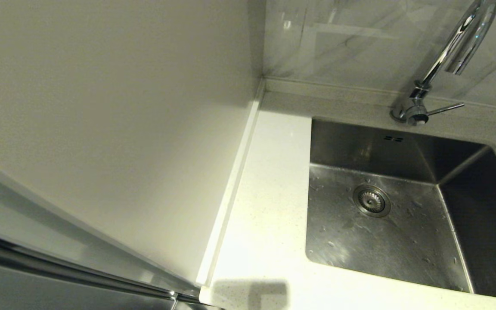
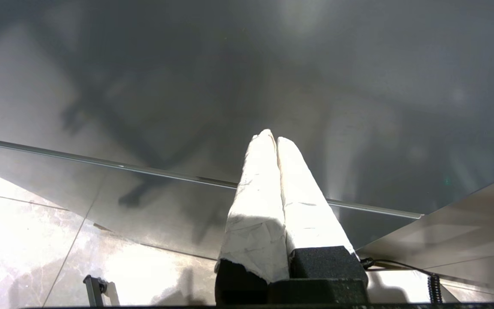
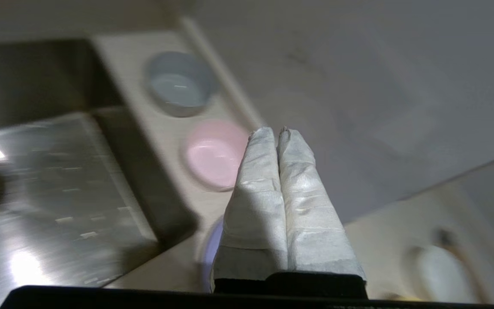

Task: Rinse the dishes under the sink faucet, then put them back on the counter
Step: Put a bowl into the sink

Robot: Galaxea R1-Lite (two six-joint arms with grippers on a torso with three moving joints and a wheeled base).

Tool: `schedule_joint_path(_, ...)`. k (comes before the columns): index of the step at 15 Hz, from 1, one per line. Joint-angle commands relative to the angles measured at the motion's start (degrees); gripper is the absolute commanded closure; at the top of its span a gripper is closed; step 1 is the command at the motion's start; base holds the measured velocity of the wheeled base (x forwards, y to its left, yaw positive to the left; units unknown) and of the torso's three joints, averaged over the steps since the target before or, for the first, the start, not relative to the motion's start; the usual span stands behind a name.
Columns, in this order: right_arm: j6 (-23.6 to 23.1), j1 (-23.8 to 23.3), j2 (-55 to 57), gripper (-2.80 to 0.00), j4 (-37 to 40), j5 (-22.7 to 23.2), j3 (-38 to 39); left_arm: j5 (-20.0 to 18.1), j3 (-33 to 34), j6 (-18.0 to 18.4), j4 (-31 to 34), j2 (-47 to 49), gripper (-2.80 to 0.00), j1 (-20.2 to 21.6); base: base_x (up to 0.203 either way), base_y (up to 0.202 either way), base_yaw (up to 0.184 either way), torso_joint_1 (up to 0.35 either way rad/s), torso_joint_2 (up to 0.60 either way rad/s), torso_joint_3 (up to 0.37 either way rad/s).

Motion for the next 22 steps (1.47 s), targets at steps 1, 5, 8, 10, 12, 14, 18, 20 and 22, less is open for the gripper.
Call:
schedule_joint_path(1, -1.0, -0.1, 20.5, 0.0, 0.3, -5.1, -6.4, 0.0, 0.1, 0.0, 0.0, 0.0, 0.0, 0.0, 0.0, 0.0, 0.0, 0.0, 0.0, 0.0)
schedule_joint_path(5, -7.4, -15.6, 42.0, 0.0, -1.5, -5.0, -21.7, 0.0, 0.2, 0.0, 0.0, 0.0, 0.0, 0.0, 0.0, 0.0, 0.0, 0.0, 0.0, 0.0)
schedule_joint_path(8, -9.8, -37.9, 46.0, 0.0, -3.2, -2.1, -24.7, 0.0, 0.2, 0.0, 0.0, 0.0, 0.0, 0.0, 0.0, 0.0, 0.0, 0.0, 0.0, 0.0)
schedule_joint_path(10, -8.5, -51.2, 48.5, 0.0, -5.3, 7.6, -25.0, 0.0, 0.2, 0.0, 0.0, 0.0, 0.0, 0.0, 0.0, 0.0, 0.0, 0.0, 0.0, 0.0)
schedule_joint_path(12, -7.2, -62.2, 50.1, 0.0, -7.1, 27.4, -26.5, 0.0, 0.2, 0.0, 0.0, 0.0, 0.0, 0.0, 0.0, 0.0, 0.0, 0.0, 0.0, 0.0)
schedule_joint_path(14, -5.1, -70.5, 51.1, 0.0, -7.7, 46.0, -28.5, 0.0, 0.2, 0.0, 0.0, 0.0, 0.0, 0.0, 0.0, 0.0, 0.0, 0.0, 0.0, 0.0)
schedule_joint_path(18, -2.7, -78.0, 50.3, 0.0, -0.4, 60.3, -30.3, 0.0, 0.1, 0.0, 0.0, 0.0, 0.0, 0.0, 0.0, 0.0, 0.0, 0.0, 0.0, 0.0)
schedule_joint_path(20, -2.8, -79.1, 49.4, 0.0, 7.9, 60.6, -33.3, 0.0, 0.2, 0.0, 0.0, 0.0, 0.0, 0.0, 0.0, 0.0, 0.0, 0.0, 0.0, 0.0)
schedule_joint_path(22, -3.1, -79.2, 49.6, 0.0, 16.7, 60.7, -37.9, 0.0, 0.2, 0.0, 0.0, 0.0, 0.0, 0.0, 0.0, 0.0, 0.0, 0.0, 0.0, 0.0)
